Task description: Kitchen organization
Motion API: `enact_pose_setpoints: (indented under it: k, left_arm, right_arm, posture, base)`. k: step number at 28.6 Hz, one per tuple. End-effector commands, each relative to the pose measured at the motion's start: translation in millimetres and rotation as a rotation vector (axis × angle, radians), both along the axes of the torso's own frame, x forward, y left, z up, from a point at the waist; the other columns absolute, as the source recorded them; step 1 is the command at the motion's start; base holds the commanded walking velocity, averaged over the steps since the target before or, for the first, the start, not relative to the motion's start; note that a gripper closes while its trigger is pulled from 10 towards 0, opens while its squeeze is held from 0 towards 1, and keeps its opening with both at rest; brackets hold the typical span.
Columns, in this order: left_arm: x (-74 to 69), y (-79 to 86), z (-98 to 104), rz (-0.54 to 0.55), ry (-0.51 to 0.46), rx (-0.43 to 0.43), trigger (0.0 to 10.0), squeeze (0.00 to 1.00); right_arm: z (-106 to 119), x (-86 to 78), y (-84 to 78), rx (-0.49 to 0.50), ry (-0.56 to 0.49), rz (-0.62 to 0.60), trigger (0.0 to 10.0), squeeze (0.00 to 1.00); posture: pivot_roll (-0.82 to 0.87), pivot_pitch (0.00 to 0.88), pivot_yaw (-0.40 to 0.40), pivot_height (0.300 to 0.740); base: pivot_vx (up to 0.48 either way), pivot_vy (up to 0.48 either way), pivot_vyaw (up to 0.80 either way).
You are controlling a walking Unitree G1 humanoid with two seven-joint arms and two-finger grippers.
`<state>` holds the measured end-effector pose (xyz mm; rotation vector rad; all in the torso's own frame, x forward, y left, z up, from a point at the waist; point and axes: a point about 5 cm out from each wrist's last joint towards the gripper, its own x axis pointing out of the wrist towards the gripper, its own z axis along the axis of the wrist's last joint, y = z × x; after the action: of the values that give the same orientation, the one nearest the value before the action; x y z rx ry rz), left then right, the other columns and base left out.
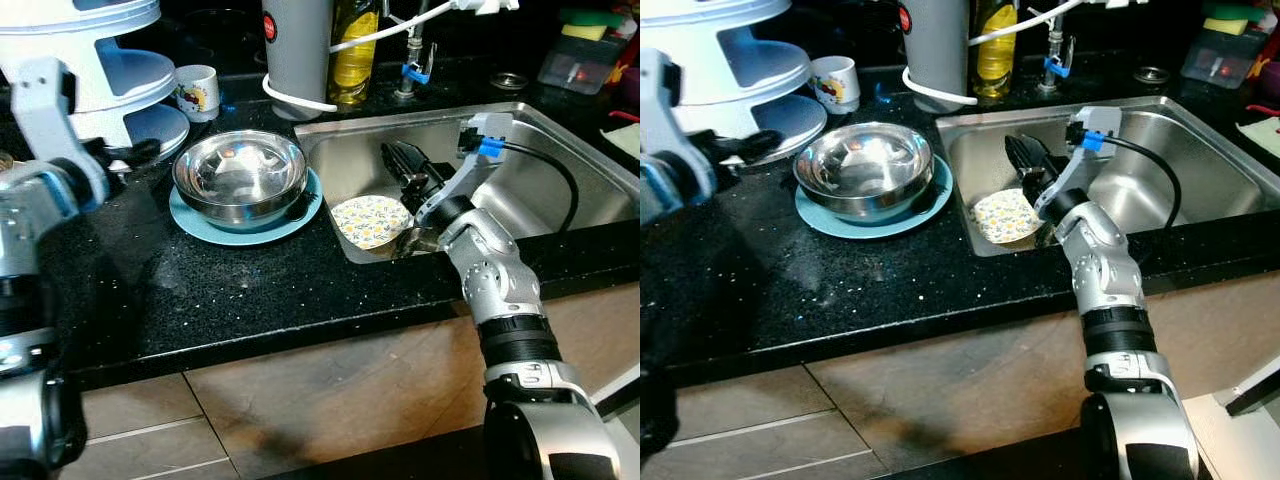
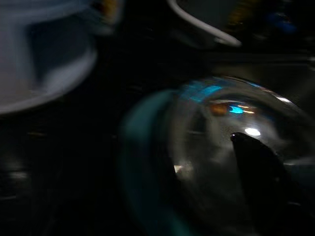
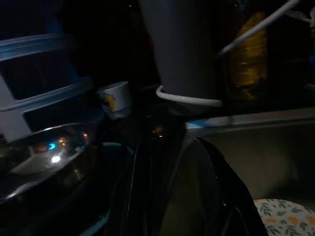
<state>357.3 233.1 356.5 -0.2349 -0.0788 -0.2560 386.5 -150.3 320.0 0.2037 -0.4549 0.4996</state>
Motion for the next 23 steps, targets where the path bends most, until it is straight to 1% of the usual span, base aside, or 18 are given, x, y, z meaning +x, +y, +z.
enact_pose_setpoints:
  k: [1,2,3,4,5,6,7,9,10,16,17,19,20,21,22,23]
  left_arm:
    - [1.9,-3.7,0,-0.017,0.009,-0.009,10.0,0.36]
    - [5.6,-12.1,-4,-0.046,0.036,-0.011,10.0,0.00]
    - [11.9,-23.7,-19,-0.072,0.134,0.051,10.0,0.00]
    - [11.9,-23.7,-19,-0.072,0.134,0.051,10.0,0.00]
    - [13.8,-26.4,-25,-0.083,0.178,0.073,10.0,0.00]
    - [15.0,-27.5,-29,-0.088,0.202,0.081,10.0,0.00]
    - [17.2,-26.9,-31,-0.074,0.218,0.070,10.0,0.00]
    - [20.9,-26.9,-32,-0.072,0.232,0.028,10.0,0.00]
    - [22.1,-26.6,-33,-0.068,0.238,0.022,10.0,0.00]
    - [25.2,-25.7,-39,-0.054,0.258,0.034,10.0,0.00]
    - [26.7,-24.5,-41,-0.049,0.260,0.055,10.0,0.00]
    - [27.4,-22.2,-39,-0.036,0.251,0.064,10.0,0.00]
    - [28.0,-18.5,-36,-0.017,0.238,0.063,9.1,0.00]
    - [28.4,-17.2,-35,-0.011,0.234,0.057,9.1,0.00]
    - [28.6,-15.8,-34,-0.013,0.230,0.031,0.0,0.00]
    - [28.9,-14.6,-33,-0.010,0.227,0.016,0.0,0.00]
  right_arm:
    - [-2,-1.8,3.0,-0.005,0.004,0.014,10.0,0.00]
    - [-2,-3.3,5.1,-0.016,0.002,0.024,10.0,0.00]
    - [-3,-6.1,8.4,-0.034,0.001,0.041,10.0,0.00]
    - [-3,-6.1,8.4,-0.034,0.001,0.041,10.0,0.00]
    - [-4,-7.5,9.0,-0.038,0.000,0.047,10.0,0.00]
    - [-4,-8.9,9.1,-0.040,-0.002,0.051,10.0,0.00]
    - [-4,-9.9,8.8,-0.042,-0.003,0.052,10.0,0.00]
    - [-4,-12.0,7.2,-0.041,-0.006,0.053,10.0,0.00]
    - [-4,-12.8,6.6,-0.042,-0.007,0.052,10.0,0.00]
    - [-5,-14.8,5.3,-0.041,-0.008,0.046,10.0,0.00]
    - [-4,-17.3,3.9,-0.040,-0.010,0.040,10.0,0.00]
    - [-3,-18.2,3.3,-0.040,-0.012,0.037,10.0,0.00]
    - [-2,-18.9,2.7,-0.040,-0.013,0.035,10.0,0.00]
    - [-1,-19.3,2.6,-0.040,-0.012,0.035,10.0,0.00]
    - [-1,-19.4,2.4,-0.039,-0.012,0.033,10.0,0.00]
    - [-1,-19.3,2.4,-0.039,-0.011,0.032,10.0,0.00]
  posture:
    - [0.04,0.206,-0.005,0.740]
    - [0.04,0.205,0.000,0.740]
    - [0.04,0.207,0.007,0.740]
    - [0.04,0.207,0.007,0.740]
    - [0.04,0.207,0.007,0.740]
    - [0.04,0.207,0.007,0.740]
    - [0.03,0.206,0.017,0.740]
    - [0.03,0.203,0.019,0.740]
    - [0.03,0.198,0.022,0.740]
    - [0.02,0.191,0.031,0.740]
    - [0.02,0.189,0.034,0.740]
    - [0.02,0.189,0.036,0.740]
    - [0.02,0.189,0.036,0.740]
    - [0.02,0.189,0.036,0.740]
    - [0.02,0.189,0.036,0.740]
    - [0.02,0.180,0.032,0.740]
  base:
    - [0.000,0.000,0.00]
    - [0.000,0.000,0.00]
    - [0.000,0.000,0.00]
    - [0.000,0.000,0.00]
    - [0.000,0.000,0.00]
    - [0.000,0.000,0.00]
    - [0.000,0.000,0.00]
    - [0.000,0.000,0.00]
    - [0.000,0.000,0.00]
    - [0.000,0.000,0.00]
    - [0.000,0.000,0.00]
    - [0.000,0.000,0.00]
    - [0.000,0.000,0.00]
    - [0.000,0.000,0.00]
    - [0.000,0.000,0.00]
    - [0.000,0.000,0.00]
